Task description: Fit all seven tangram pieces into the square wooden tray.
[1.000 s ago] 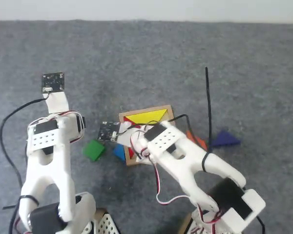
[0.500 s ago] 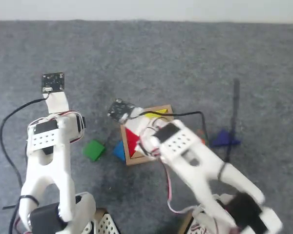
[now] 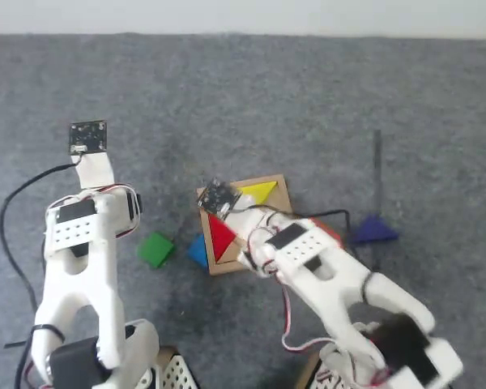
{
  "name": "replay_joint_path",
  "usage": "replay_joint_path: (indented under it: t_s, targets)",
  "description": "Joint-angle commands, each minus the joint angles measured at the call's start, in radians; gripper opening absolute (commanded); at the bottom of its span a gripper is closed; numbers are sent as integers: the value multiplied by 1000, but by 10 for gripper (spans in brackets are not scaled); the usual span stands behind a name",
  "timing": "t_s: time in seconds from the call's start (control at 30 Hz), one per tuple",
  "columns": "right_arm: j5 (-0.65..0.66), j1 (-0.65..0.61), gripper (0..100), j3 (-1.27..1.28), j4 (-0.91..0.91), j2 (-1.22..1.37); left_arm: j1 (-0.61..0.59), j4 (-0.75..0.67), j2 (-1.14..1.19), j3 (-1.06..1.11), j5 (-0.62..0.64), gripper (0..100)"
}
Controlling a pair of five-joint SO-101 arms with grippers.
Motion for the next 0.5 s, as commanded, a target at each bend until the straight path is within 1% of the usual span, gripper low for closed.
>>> replay_joint_path:
  t_s: [0.0, 0.13, 0.2, 0.3, 0.37, 0.43, 0.47]
  targets:
    - [-5, -59, 13, -89, 12, 65, 3, 3, -11, -42, -5, 173]
    - [6, -108, 13, -115, 87, 65, 5, 3, -9, -42, -5, 173]
    - [49, -70, 13, -141, 134, 33, 5, 3, -9, -42, -5, 173]
    - [60, 84, 18, -209, 271, -88, 5, 3, -8, -42, -5, 173]
    - [72, 211, 45, -247, 387, -202, 5, 3, -8, -42, -5, 173]
    - [166, 326, 80, -258, 521, -315, 6, 3, -8, -42, -8, 173]
    - [259, 372, 95, -256, 590, -364, 6, 3, -8, -42, -8, 173]
